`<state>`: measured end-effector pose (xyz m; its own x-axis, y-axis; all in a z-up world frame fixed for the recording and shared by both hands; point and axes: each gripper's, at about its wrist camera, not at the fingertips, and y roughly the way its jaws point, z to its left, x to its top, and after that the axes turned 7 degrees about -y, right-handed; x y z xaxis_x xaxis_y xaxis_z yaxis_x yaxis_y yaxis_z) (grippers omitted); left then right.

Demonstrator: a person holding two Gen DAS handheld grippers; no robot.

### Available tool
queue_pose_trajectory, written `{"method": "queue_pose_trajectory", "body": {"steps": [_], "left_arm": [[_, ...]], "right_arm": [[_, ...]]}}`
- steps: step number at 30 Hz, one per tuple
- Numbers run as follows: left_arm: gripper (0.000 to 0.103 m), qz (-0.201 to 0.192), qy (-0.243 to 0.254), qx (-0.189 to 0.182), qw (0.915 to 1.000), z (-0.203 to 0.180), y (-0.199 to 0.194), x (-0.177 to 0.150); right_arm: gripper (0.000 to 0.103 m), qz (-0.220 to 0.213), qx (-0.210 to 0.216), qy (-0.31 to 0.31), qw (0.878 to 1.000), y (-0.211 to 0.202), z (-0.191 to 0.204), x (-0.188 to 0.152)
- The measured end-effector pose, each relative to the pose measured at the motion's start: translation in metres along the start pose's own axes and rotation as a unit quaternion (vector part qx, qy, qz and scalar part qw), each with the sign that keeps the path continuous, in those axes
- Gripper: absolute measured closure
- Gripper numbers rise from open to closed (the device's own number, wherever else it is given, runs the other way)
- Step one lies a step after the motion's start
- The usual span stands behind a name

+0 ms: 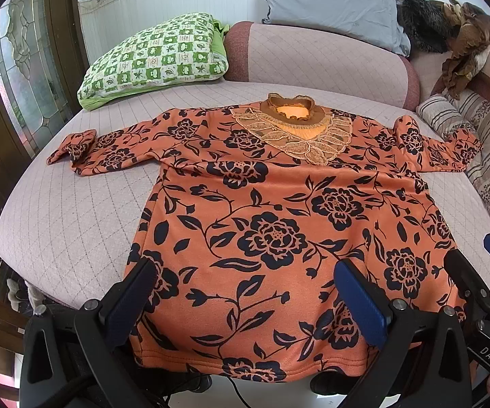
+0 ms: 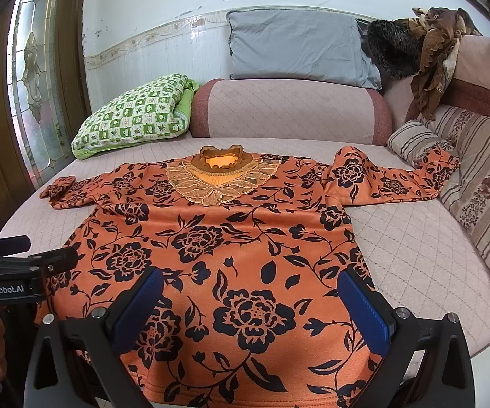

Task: Fold small clothes

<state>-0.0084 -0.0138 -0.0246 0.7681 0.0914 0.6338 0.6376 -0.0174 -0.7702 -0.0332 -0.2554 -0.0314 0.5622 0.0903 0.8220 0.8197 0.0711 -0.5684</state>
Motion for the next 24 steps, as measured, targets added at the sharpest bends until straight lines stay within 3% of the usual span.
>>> {"method": "queue_pose_trajectory", "body": {"steps": [24], "left_arm": [[0.0, 0.003, 0.003, 0.001, 1.0, -0.0025, 0.0039, -0.0017]], "right_arm": [[0.0, 0.002, 0.0, 0.0, 1.0, 0.0015, 0.0007, -0.0018]]}}
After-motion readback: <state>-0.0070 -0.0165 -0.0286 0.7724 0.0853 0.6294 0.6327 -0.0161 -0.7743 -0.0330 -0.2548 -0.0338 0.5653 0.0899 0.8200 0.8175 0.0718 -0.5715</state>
